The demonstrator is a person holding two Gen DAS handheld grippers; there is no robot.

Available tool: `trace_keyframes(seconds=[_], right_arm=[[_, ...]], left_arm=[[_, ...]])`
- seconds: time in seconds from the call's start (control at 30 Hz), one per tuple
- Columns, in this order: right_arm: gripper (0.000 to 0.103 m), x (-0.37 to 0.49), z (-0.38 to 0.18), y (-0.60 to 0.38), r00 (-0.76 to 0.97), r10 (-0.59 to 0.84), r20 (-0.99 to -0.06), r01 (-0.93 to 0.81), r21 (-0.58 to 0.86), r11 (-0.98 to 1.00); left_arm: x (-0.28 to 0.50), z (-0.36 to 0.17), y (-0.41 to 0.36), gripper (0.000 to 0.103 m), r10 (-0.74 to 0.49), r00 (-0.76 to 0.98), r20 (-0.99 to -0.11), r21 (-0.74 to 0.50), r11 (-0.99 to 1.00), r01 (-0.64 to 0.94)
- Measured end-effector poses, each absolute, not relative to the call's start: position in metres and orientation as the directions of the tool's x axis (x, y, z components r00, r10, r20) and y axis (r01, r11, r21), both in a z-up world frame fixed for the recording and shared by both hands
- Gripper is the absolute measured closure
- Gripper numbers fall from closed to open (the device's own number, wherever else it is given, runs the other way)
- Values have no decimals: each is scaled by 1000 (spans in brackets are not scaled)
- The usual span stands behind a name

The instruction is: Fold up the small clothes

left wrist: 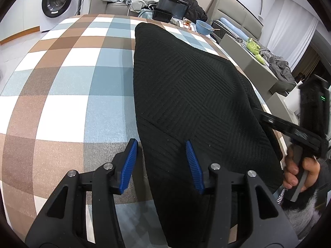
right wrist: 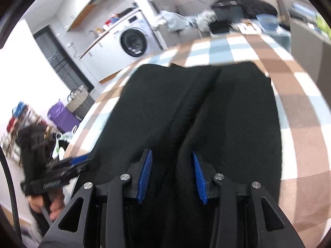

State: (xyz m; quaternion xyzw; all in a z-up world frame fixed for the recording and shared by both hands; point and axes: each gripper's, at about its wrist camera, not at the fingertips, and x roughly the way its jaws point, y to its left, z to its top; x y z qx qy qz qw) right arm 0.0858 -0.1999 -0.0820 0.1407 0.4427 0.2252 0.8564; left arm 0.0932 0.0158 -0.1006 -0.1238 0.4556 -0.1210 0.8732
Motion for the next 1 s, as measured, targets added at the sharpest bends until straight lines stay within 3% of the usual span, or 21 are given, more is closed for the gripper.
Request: trace_keyframes(seconds=[0.07,0.4,0.57,0.7,0.8,0.83,0.93,1.0], right_arm=[[78,93,-88,-204,508,497,-704,-217,454,864],[78,80,-59,-216,635,364,-682,-162,342,925],[78,78,-61,-214,555,515,-654,-255,456,853],[78,88,-82,-198,490,506,-709,-235,452,861],[78,93,-87,-194,485,531,-695,-243,476,845],[79,93,-86,-192,487,525,-698,-251,464,850],[94,87,-82,-184,505,523,-687,-295,432,852],[95,81,-72,-182,534,519,-667,-326,405,854]], left_arm=[[93,-100,16,58,-323,557,-765,-325,940,99],[94,-102,19,58,-329,556,-763,-335,937,95],[92,-102,19,58,-326,558,-764,-331,939,95],[92,-100,19,58,-325,559,-763,-331,939,94],[91,-100,20,58,-322,560,-763,-328,940,94],[91,-100,19,58,-324,559,-763,-330,939,94],[91,-101,20,58,-325,556,-765,-332,939,93],[90,-99,21,58,-323,559,-764,-330,939,92]])
